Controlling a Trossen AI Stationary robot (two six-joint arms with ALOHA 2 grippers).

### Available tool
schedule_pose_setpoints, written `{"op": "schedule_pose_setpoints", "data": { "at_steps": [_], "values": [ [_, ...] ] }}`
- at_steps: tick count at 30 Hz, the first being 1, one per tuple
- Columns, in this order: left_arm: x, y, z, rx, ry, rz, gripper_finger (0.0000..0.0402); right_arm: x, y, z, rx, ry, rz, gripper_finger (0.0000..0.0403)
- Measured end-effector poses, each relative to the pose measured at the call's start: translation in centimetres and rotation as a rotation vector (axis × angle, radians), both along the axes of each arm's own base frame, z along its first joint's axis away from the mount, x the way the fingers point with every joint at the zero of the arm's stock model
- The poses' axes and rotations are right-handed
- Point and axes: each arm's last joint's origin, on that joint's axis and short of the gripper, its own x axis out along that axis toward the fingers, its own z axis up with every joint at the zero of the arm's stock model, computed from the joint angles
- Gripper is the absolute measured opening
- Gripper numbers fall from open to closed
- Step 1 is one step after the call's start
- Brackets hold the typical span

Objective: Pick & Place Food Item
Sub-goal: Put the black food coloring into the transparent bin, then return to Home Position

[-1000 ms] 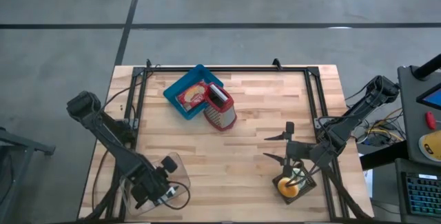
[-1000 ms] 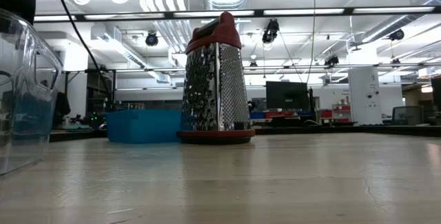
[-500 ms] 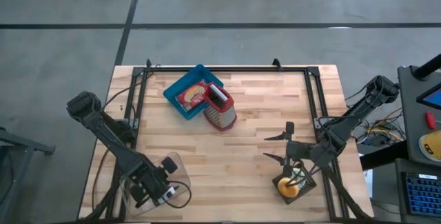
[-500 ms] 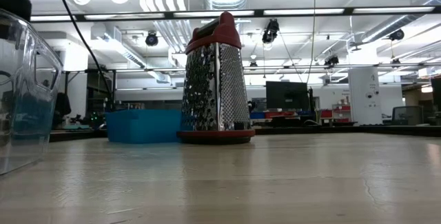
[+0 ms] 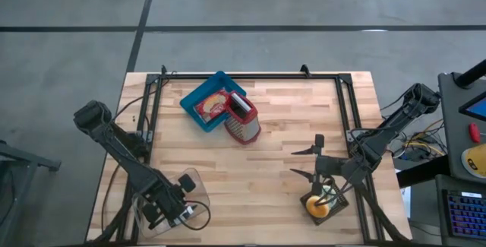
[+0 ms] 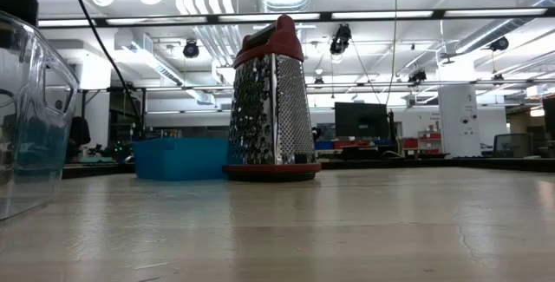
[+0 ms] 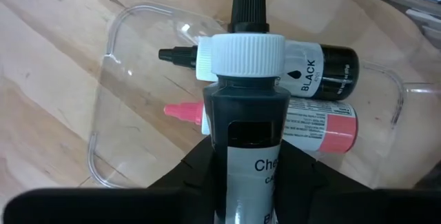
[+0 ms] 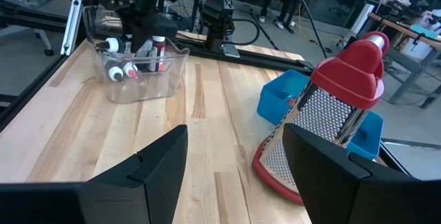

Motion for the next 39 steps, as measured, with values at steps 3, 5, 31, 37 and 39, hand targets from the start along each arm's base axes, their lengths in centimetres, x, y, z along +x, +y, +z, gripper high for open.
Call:
{"op": "schedule_pose_setpoints", "data": {
  "at_steps": [3,5,31,37,39],
  "values": [
    [0.0,0.0,0.0,0.006,-0.008,-0.007,0.0112,0.0,0.0,0.0,0.000,0.000,0.000,0.0233],
    [0.1,0.1,0.0,0.017,-0.020,-0.005,0.0128,0.0,0.0,0.0,0.002,0.000,0.000,0.0233],
    [1.5,-0.6,2.4,0.044,-0.190,0.021,0.0222,0.0,0.0,0.0,0.001,-0.001,0.000,0.0233],
    [2.1,-1.0,3.3,0.006,-0.286,0.075,0.0221,0.0,0.1,0.0,0.012,0.002,0.019,0.0233],
    [2.3,-1.0,3.7,0.006,-0.342,0.125,0.0220,-0.1,0.0,0.1,0.019,-0.002,0.019,0.0233]
  ]
}}
